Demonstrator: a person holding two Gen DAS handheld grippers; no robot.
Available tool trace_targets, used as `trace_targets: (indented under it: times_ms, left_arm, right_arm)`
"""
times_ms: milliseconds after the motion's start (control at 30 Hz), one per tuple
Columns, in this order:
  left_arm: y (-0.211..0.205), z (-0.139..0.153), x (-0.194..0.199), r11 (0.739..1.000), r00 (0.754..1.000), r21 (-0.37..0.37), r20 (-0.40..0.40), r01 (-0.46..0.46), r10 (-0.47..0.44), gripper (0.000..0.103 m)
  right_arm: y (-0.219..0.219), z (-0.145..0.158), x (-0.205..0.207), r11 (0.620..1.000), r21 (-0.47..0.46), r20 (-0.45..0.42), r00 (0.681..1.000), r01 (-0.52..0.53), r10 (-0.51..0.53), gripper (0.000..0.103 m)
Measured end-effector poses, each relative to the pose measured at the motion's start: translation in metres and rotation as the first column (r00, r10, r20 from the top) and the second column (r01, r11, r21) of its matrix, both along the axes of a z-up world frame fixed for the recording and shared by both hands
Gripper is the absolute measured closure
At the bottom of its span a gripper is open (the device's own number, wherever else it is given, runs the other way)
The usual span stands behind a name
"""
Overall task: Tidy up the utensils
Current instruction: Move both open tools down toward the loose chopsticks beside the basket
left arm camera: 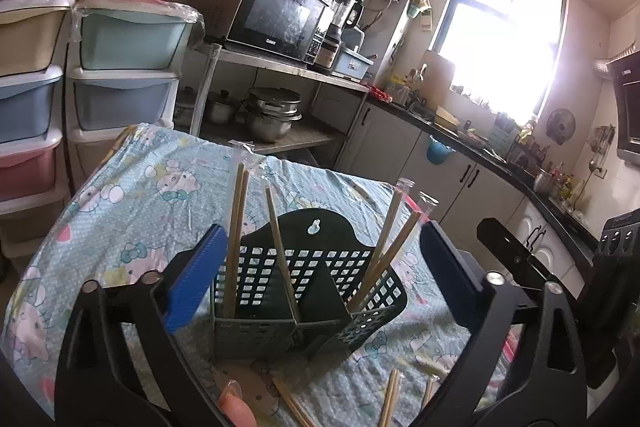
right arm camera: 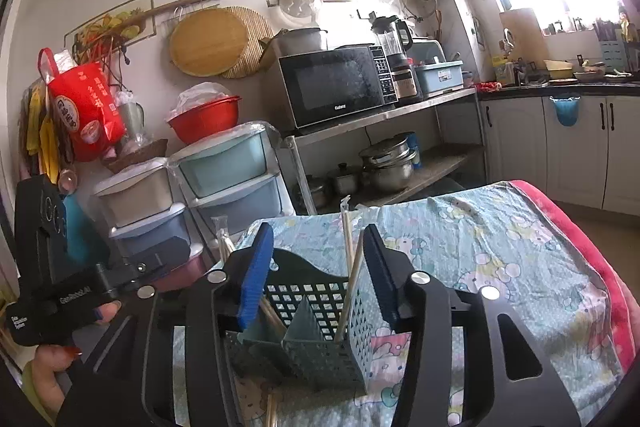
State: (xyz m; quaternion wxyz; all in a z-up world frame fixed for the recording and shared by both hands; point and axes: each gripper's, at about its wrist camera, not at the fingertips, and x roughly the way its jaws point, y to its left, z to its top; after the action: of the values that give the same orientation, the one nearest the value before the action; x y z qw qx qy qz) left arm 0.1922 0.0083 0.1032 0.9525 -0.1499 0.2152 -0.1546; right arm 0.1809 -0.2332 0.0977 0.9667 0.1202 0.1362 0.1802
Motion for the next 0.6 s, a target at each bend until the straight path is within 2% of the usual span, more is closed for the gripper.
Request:
trace_targets:
  times_ms: [167,600]
  left_arm:
    - [0.001,-0.001,-0.009,1.000,1.000,0.012,0.015,-0.014,0.013,0.011]
    - [0.004,-0.005,-0.024,0.999,0.999,0.036,0.018,-0.033,0.032,0.011]
  right_arm:
    - [0.000,-0.002,-0.006,1.000,0.001,-0.011,1.000,-0.009,0.009,0.049]
    - [0.002,-0.009,-0.018,0.999,-0.037,-0.041,0.999,-0.031,0.029,0.047]
